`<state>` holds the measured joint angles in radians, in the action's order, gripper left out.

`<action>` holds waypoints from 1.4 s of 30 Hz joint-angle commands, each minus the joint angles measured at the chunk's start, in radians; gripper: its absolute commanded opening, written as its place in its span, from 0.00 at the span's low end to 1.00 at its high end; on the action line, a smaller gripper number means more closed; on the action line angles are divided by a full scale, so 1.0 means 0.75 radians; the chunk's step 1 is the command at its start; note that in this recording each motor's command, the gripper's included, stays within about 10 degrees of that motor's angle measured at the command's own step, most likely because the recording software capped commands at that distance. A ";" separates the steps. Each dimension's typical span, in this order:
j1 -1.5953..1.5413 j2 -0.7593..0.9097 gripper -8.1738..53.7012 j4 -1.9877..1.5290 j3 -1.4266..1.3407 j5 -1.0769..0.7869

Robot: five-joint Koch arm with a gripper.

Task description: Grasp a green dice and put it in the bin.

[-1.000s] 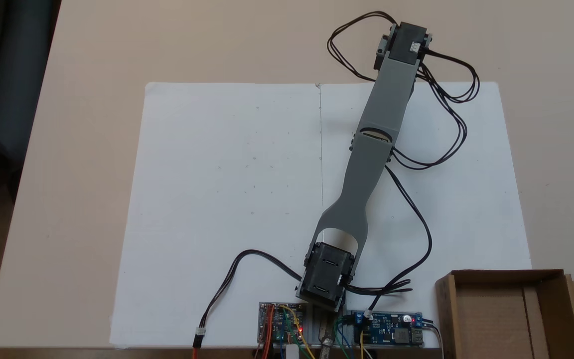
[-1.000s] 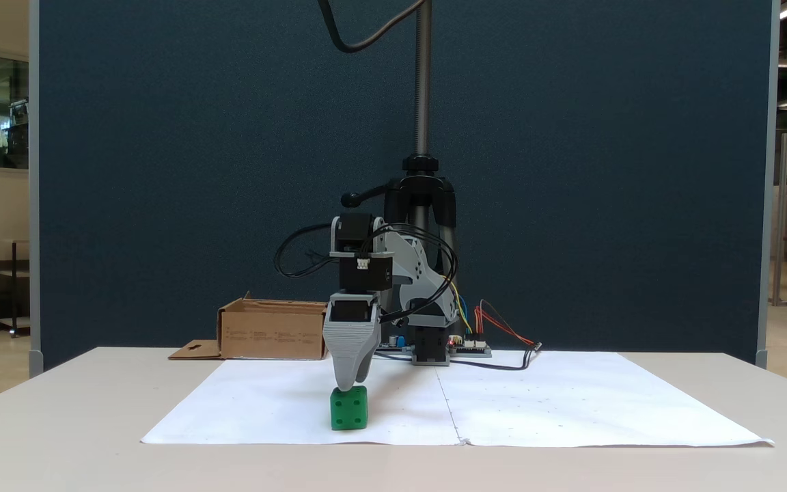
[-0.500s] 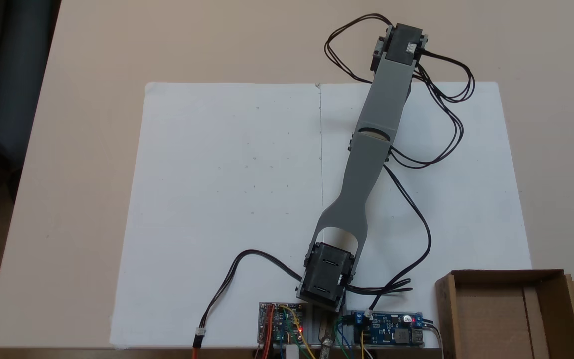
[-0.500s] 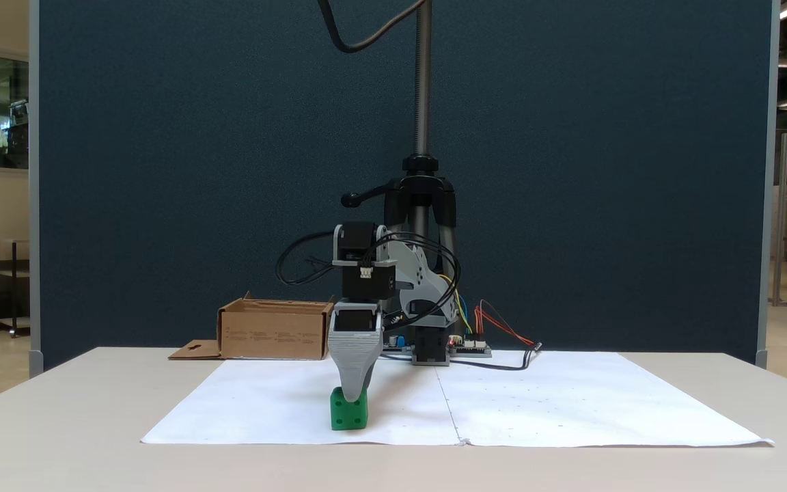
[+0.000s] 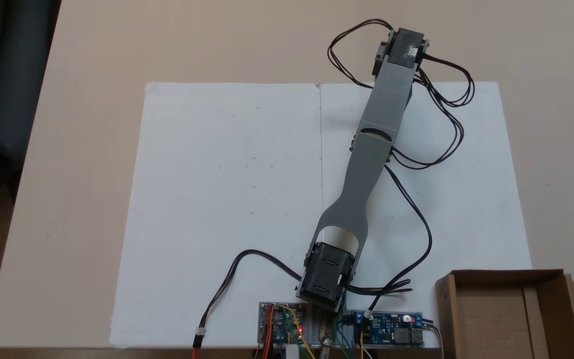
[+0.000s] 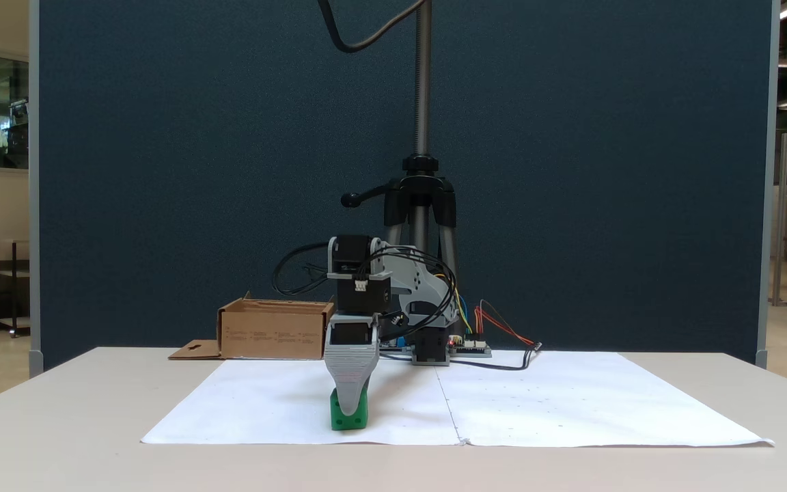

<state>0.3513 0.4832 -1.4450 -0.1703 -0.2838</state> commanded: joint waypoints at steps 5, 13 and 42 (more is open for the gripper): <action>0.027 0.031 0.89 -0.233 0.051 -0.135; 0.027 0.022 0.89 -0.233 0.051 -0.135; 0.022 -0.016 0.79 -0.229 0.051 -0.129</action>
<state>0.3651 0.4433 -1.4450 -0.1703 -0.3037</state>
